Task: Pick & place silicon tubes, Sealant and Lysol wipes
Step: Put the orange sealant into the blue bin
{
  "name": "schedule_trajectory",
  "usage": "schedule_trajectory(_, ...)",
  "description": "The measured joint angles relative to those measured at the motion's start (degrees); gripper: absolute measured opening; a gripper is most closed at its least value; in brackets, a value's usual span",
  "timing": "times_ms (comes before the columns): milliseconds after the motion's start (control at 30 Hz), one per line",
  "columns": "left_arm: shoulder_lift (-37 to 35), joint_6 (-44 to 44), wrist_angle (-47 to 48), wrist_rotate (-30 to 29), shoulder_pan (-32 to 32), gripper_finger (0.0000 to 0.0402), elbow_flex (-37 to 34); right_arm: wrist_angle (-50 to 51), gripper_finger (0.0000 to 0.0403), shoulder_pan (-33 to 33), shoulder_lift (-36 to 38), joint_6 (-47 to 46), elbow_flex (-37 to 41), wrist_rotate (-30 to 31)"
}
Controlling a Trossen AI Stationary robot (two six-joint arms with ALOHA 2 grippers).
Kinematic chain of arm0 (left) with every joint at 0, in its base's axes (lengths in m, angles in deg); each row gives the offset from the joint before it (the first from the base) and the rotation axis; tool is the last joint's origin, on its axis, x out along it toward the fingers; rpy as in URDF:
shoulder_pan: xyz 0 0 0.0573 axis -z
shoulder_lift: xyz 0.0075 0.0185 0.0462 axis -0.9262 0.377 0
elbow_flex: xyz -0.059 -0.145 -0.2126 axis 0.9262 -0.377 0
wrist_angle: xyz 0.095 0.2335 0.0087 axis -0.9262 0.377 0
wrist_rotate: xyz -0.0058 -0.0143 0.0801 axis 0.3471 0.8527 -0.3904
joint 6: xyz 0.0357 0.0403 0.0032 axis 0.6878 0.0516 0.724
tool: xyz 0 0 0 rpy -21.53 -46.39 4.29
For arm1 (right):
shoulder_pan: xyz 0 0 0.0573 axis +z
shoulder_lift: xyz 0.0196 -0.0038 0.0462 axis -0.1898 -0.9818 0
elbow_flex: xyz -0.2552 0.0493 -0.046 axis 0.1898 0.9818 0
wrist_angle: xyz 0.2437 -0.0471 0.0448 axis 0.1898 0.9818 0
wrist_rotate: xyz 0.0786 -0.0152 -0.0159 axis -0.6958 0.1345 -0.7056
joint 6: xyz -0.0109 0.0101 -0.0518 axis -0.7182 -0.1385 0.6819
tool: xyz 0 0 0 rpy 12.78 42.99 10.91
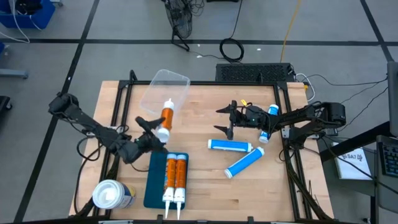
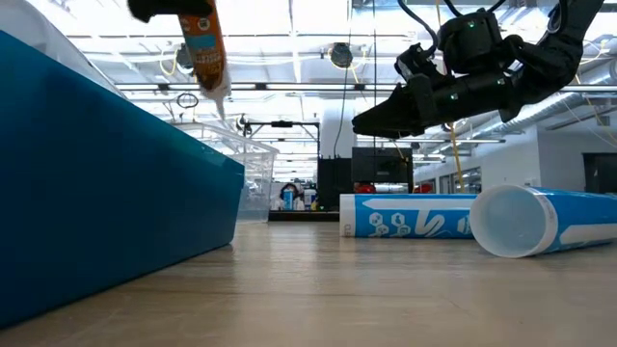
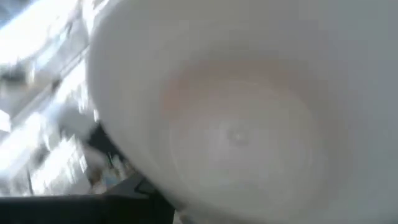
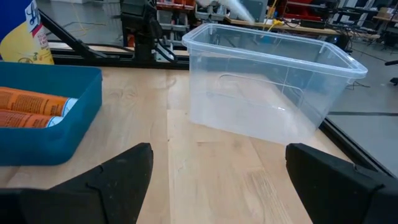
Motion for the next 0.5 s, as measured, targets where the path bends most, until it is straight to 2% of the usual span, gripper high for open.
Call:
schedule_trajectory(100, -1.8, -5.0, -0.1, -2.6, 0.6, 0.0207, 0.0, -0.2, 0.0345, 0.0, 0.0, -0.9, 0.0, 0.0)
schedule_trajectory(267, -7.2, -16.8, -0.9, -2.4, 2.6, 0.0207, 2.4, -0.9, 0.0345, -0.1, 0.0, -1.5, 0.0, 0.4)
schedule_trajectory(433, -12.4, -28.9, 5.8, -2.4, 6.5, 0.0207, 6.7, -1.7, 0.0345, -0.2, 0.0, -1.7, 0.0, 9.2)
schedule_trajectory(500, -13.9, -34.8, 10.2, -0.4, 8.3, 0.0207, 9.3, -1.6, 0.0345, -0.2, 0.0, -1.8, 0.0, 11.9)
